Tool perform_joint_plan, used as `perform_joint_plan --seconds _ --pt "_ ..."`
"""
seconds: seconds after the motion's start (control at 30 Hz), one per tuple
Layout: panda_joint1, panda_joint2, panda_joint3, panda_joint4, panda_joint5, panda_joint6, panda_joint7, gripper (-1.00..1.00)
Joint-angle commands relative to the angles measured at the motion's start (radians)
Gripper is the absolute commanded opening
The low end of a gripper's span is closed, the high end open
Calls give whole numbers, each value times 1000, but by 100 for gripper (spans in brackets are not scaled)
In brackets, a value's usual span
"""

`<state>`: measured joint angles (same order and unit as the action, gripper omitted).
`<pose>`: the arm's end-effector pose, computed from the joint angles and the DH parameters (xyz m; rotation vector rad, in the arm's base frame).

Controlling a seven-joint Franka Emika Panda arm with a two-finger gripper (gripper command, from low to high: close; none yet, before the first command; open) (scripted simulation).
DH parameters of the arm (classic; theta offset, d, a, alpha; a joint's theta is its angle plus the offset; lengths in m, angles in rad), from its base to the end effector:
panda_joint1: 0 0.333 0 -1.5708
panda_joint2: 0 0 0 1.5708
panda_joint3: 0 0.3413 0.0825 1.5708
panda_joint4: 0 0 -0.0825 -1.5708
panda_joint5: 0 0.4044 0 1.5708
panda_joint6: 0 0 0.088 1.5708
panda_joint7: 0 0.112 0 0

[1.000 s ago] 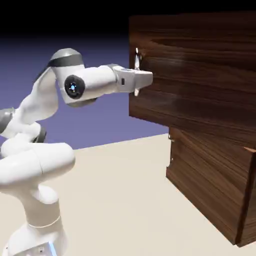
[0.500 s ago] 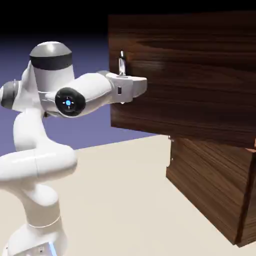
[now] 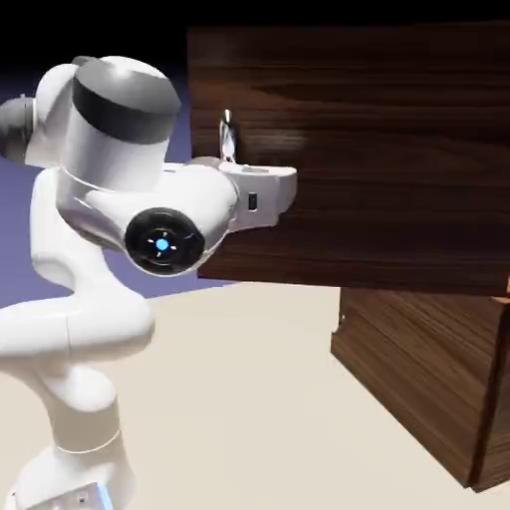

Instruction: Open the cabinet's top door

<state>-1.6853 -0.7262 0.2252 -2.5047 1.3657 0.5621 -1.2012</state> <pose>0.1833 -0.1892 0.5983 -1.6450 -0.2353 -0.9970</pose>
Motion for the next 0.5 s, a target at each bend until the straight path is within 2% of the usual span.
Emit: perform_joint_plan --seconds 0.0,0.47 --pt "1 36 0 28 -28 -7 -23 -100" --pt "49 541 18 487 -342 -109 -228 -100"
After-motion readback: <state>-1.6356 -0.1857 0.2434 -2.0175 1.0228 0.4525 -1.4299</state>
